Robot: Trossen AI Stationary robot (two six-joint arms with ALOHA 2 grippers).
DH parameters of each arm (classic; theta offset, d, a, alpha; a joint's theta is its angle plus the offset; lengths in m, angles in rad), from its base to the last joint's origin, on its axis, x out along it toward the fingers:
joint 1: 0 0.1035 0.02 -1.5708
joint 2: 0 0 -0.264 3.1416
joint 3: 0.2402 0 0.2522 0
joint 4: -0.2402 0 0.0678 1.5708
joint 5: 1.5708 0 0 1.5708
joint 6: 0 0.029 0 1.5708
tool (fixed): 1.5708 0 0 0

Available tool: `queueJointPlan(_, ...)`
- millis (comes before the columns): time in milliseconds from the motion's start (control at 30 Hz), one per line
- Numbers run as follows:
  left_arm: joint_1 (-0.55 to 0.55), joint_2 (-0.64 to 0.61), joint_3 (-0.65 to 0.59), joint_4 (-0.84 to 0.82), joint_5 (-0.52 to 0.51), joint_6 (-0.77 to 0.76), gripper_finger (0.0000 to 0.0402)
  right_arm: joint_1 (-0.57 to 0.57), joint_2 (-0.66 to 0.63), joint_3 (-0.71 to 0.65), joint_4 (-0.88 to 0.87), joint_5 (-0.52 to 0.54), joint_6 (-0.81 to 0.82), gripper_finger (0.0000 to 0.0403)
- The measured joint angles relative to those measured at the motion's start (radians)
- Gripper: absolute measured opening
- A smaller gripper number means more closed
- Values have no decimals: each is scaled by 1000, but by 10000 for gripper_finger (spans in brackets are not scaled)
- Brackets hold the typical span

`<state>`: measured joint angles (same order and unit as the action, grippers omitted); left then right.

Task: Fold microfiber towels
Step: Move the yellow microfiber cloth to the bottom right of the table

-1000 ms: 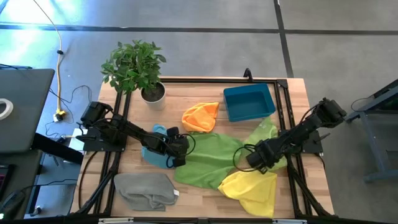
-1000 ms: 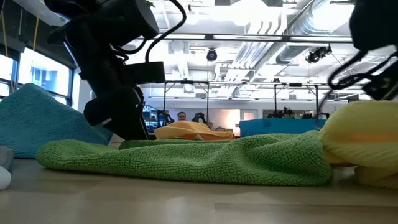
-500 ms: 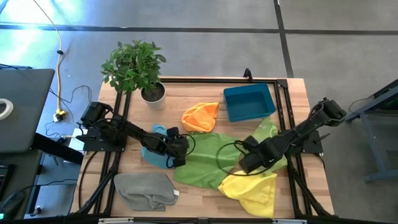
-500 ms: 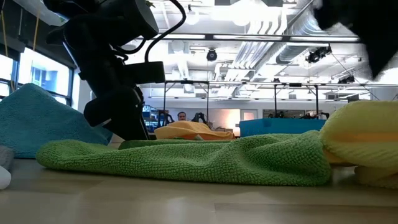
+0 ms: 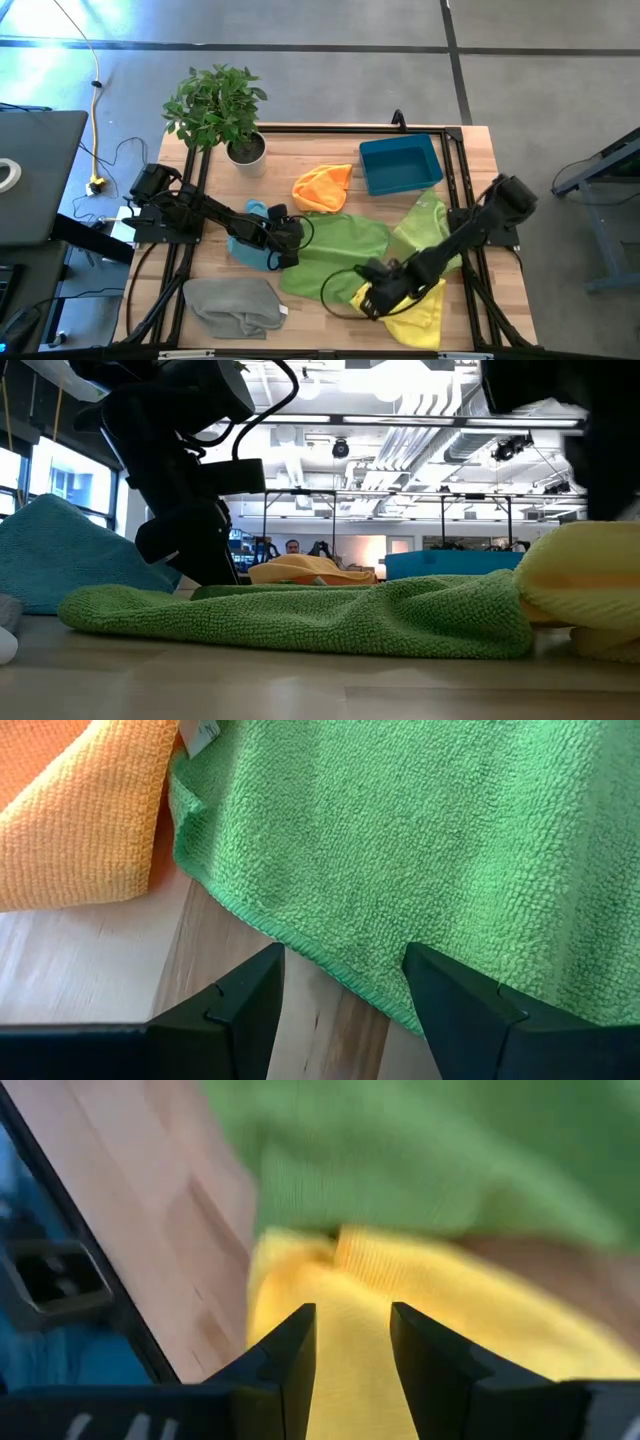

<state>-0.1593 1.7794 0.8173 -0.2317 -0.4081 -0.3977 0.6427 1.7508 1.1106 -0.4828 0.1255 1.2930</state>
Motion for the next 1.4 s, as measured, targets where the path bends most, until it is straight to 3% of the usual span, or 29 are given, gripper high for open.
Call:
queueJointPlan(300, 0, 0, 0, 1, -1, 0, 203, 17, 151, 8, -20, -245, 64, 124)
queueJointPlan(867, -2, 2, -1, 3, -19, 0, 203, 145, 123, -2, -480, -538, 272, 124)
queueJointPlan(1067, -2, 2, -2, 6, -20, 0, 203, 150, 123, 72, -557, -504, 253, 124)
queueJointPlan(1200, -2, 0, -3, 13, -26, 20, 203, 148, 123, 163, -659, -418, 251, 124)
queueJointPlan(1300, -2, -14, -5, 27, -25, 48, 203, 148, 122, 242, -741, -274, 251, 124)
queueJointPlan(1400, 0, -32, -6, 43, 13, 54, 203, 149, 121, 309, -788, -32, 251, 124)
